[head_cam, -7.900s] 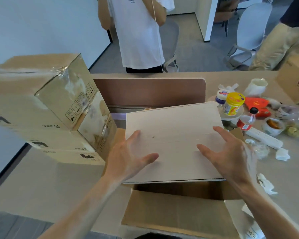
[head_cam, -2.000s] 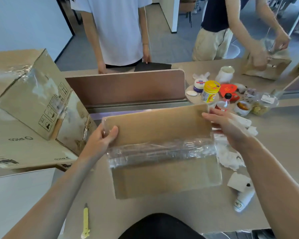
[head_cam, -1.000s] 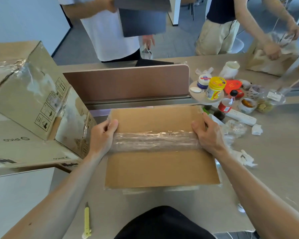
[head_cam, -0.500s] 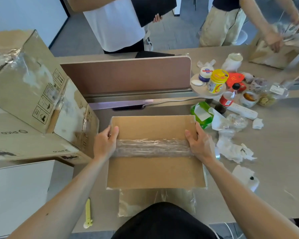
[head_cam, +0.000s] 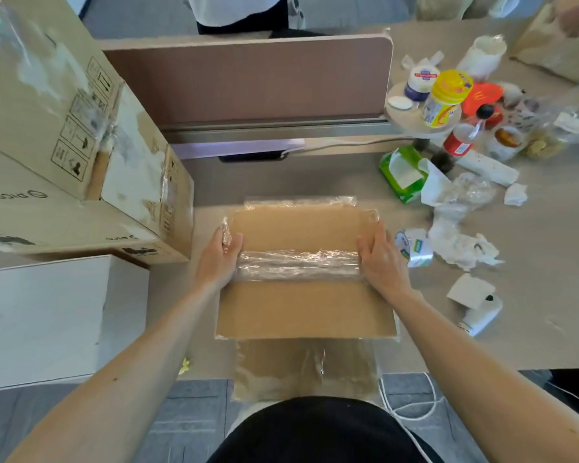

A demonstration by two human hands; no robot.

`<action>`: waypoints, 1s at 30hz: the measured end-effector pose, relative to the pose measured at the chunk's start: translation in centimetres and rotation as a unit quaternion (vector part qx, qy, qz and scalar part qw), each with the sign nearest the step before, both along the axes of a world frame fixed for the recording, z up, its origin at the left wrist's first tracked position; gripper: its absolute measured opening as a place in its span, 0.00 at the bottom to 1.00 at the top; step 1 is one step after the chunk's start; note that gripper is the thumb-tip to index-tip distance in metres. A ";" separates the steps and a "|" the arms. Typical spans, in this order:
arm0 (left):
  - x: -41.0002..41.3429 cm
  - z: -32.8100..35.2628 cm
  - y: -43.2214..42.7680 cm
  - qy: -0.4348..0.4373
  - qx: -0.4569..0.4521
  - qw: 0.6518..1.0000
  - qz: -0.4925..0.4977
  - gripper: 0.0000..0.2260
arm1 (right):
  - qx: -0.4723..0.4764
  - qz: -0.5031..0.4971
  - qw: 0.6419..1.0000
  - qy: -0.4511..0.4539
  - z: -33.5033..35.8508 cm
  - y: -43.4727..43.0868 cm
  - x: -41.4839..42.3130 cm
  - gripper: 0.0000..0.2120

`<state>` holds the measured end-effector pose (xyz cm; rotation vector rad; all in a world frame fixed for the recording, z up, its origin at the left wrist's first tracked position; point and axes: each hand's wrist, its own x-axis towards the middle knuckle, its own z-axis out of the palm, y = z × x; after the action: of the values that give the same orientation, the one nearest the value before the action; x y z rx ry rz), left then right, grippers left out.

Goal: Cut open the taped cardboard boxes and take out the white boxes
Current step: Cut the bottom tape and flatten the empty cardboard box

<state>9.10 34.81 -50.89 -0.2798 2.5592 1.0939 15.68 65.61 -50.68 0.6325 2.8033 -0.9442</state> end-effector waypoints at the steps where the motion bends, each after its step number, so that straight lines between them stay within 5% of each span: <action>1: 0.4 0.1 -0.2 -0.005 0.019 1.000 0.008 0.36 | 0.035 0.002 0.999 0.008 -0.2 -0.2 0.0 0.29; 6: 2.9 0.6 -0.1 -0.002 0.043 0.999 0.017 0.34 | 0.187 0.050 0.978 0.072 0.6 -3.3 0.0 0.30; 12: 5.8 -0.9 -3.6 -0.027 0.190 0.978 0.077 0.24 | 0.098 0.261 0.958 0.068 1.5 -10.7 -0.1 0.31; 15: 6.8 -3.8 -6.9 -0.056 0.110 0.978 0.167 0.13 | 0.124 0.308 0.942 0.045 0.9 -13.8 -0.3 0.30; 21: 9.5 -7.2 -12.5 -0.119 -0.132 0.978 0.110 0.07 | 0.183 0.309 0.932 0.042 -0.5 -14.7 -0.3 0.29; 30: 10.0 -8.7 -13.6 -0.136 -0.145 0.969 0.144 0.16 | 0.188 0.296 0.935 0.061 -1.0 -14.8 -0.2 0.28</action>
<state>19.10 21.24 -59.63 -0.8373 2.4695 0.7032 15.51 50.77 -51.68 -0.2641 3.0087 -0.3438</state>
